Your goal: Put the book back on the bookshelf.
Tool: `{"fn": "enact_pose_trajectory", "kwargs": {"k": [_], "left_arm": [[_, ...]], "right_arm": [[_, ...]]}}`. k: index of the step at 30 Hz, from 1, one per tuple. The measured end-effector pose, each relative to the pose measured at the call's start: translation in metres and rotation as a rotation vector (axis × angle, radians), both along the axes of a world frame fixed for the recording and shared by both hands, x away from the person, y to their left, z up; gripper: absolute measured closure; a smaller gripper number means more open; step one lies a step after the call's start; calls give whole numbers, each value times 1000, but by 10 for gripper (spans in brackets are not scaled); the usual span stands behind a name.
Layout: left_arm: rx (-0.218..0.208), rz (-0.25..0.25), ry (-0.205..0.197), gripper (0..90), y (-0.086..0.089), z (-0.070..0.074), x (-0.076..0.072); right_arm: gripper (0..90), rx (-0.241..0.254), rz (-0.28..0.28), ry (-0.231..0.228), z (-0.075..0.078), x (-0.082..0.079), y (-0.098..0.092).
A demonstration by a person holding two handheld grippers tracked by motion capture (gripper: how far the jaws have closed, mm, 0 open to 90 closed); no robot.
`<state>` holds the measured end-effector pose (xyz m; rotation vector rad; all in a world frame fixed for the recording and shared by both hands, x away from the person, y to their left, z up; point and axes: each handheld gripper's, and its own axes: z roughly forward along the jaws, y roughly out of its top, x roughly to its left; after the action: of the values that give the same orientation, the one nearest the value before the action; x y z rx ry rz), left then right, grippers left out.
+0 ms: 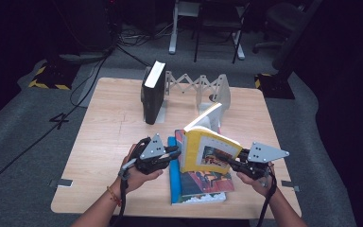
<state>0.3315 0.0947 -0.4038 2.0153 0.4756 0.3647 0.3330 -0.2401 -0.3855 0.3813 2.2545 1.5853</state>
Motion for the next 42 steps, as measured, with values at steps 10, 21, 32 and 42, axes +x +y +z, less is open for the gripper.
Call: {"fn": "enact_pose_trajectory", "kwargs": {"k": [10, 21, 32, 42], "left_arm": [[-17, -35, 40, 627, -11, -18, -10], [-69, -27, 60, 479, -32, -29, 6], [-117, -107, 2, 552, -44, -22, 10], [-113, -142, -17, 696, -47, -21, 10]], "right_arm": [[846, -3, 9, -3, -1, -7, 0], [839, -8, 21, -15, -2, -13, -3], [689, 9, -7, -27, 0, -11, -18], [473, 46, -154, -20, 1, 0, -41]]}}
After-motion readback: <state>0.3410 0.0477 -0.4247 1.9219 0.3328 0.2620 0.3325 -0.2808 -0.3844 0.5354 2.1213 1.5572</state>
